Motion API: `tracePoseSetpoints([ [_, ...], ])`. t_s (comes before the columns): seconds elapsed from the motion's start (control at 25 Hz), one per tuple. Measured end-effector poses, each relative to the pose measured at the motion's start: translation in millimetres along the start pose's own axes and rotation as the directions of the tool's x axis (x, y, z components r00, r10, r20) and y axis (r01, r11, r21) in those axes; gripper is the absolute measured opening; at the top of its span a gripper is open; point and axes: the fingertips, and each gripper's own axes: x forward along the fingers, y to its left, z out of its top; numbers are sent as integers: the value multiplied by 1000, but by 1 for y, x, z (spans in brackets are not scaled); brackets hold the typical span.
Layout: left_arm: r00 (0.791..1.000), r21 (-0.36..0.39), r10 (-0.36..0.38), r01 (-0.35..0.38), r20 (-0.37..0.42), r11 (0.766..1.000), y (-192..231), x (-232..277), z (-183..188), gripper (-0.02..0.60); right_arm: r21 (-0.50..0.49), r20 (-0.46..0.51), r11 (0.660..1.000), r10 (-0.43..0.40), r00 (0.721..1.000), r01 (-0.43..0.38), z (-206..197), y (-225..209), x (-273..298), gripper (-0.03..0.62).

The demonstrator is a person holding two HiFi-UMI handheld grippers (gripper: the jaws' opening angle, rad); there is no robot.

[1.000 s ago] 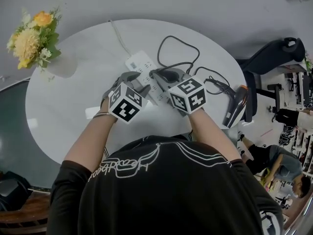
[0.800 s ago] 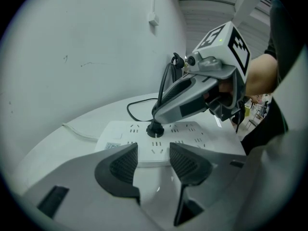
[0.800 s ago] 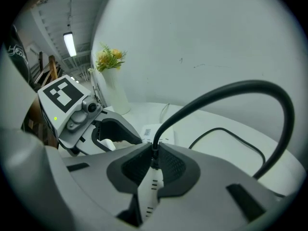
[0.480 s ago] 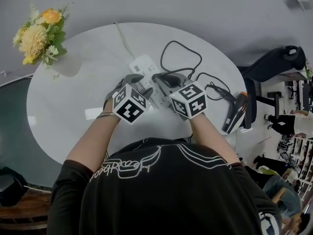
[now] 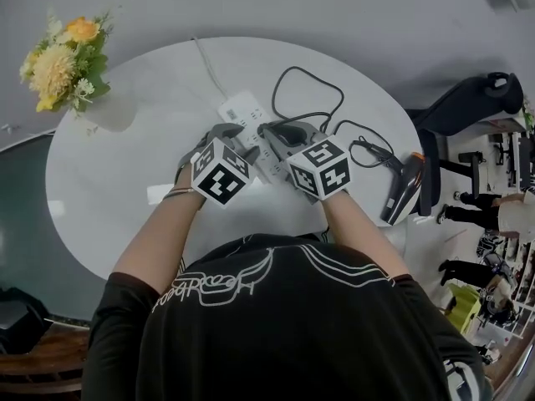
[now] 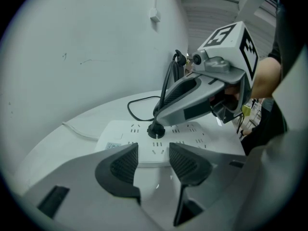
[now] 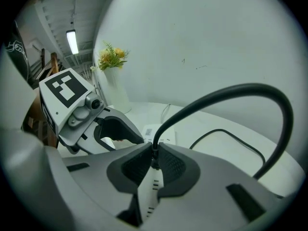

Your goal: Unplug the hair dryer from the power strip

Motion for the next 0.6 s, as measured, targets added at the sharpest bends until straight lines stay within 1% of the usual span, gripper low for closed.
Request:
tracePoseSetpoints([
  [0.16, 1000, -5, 3, -3, -4, 1000, 0, 0, 0, 201, 8, 1, 1000, 9, 1000, -9, -1, -2, 0, 26],
  [0.28, 1000, -12, 8, -9, -4, 1000, 1, 0, 0, 199, 58, 18, 998, 16, 1000, -17, 0, -5, -2, 25],
  [0.36, 1000, -13, 7, -7, -1, 1000, 0, 0, 0, 198, 66, 22, 998, 13, 1000, -15, 0, -5, -3, 26],
  [0.44, 1000, -11, 6, -6, -1, 1000, 0, 0, 0, 198, 52, 18, 999, 9, 1000, -10, 1, -4, -3, 25],
  [0.6, 1000, -1, 2, -2, -5, 1000, 0, 1, 1, 198, -10, 1, 1000, -11, 1000, 11, 1, 1, -4, 25],
])
